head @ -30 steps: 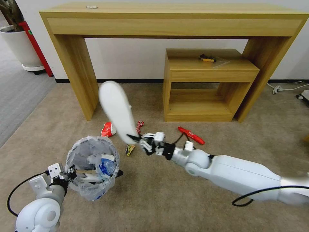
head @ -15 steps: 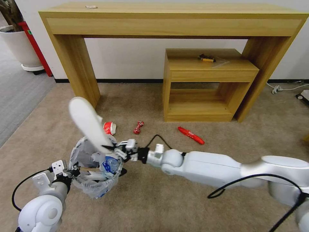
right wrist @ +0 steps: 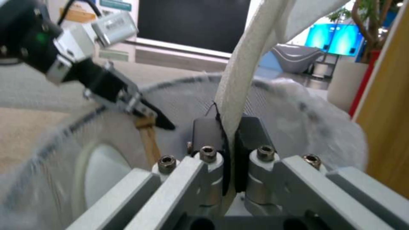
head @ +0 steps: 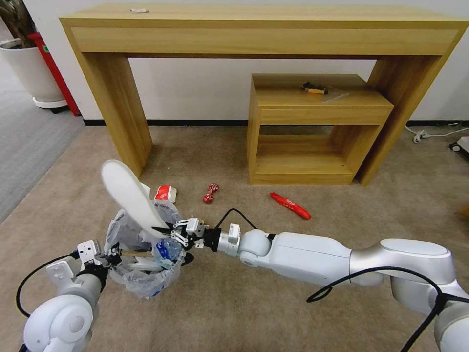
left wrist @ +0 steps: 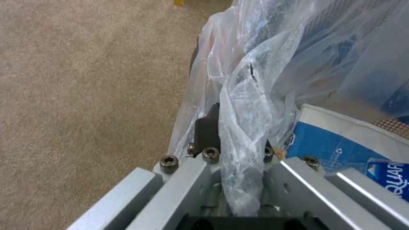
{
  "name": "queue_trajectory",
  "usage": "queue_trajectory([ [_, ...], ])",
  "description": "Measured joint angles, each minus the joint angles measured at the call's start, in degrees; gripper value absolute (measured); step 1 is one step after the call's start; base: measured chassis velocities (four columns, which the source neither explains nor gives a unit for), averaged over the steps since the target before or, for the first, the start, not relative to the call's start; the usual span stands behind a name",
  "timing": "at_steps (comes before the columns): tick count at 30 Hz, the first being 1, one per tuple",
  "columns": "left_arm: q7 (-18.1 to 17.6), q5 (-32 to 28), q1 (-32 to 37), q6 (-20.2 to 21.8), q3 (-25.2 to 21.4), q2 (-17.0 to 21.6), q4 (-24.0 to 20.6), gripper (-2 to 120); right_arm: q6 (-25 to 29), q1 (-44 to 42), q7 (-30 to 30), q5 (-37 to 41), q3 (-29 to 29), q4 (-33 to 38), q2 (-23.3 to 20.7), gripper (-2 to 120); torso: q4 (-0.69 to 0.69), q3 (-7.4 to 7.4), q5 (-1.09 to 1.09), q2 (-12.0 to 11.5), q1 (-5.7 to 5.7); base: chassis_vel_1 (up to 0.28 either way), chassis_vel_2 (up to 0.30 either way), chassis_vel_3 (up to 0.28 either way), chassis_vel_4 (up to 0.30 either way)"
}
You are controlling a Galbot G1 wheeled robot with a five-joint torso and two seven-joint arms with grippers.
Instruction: Pick up the trash bin and place the garbage on the floor into it.
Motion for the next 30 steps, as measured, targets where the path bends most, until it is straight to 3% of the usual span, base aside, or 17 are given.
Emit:
queue_trajectory([
  [4,0.0,-0.2,-0.1,0.0,0.0,0.0,0.0,0,0.4,-0.5,-0.6,-1.4,0.5,-0.7,-0.6,3,0.00,0.00,0.01,0.0,0.00,0.000,0.000,0.000,0.000],
  [16,-0.1,-0.2,0.0,0.0,-0.2,-0.2,0.0,0,0.3,-1.1,-1.1,-2.4,1.3,-0.4,-2.2,43,0.00,0.00,0.01,0.0,0.00,0.000,0.000,0.000,0.000],
  [18,0.0,0.0,0.1,-0.1,-0.2,-0.2,0.0,0,0.3,-1.3,-1.0,-2.8,1.8,-0.3,-2.5,56,0.00,0.00,0.01,0.0,0.00,0.000,0.000,0.000,0.000],
  [23,0.0,0.1,0.1,-0.1,-0.1,-0.3,0.2,0,0.3,-1.4,-0.8,-3.2,2.0,0.5,-3.3,69,0.00,0.00,0.01,0.0,0.00,0.000,0.000,0.000,0.000],
  [30,0.0,0.2,0.3,-0.1,0.4,-0.7,0.0,0,0.7,-1.5,-0.1,-4.7,2.8,-0.7,-3.2,98,0.01,0.00,0.01,0.0,0.00,0.000,0.000,0.000,0.000],
])
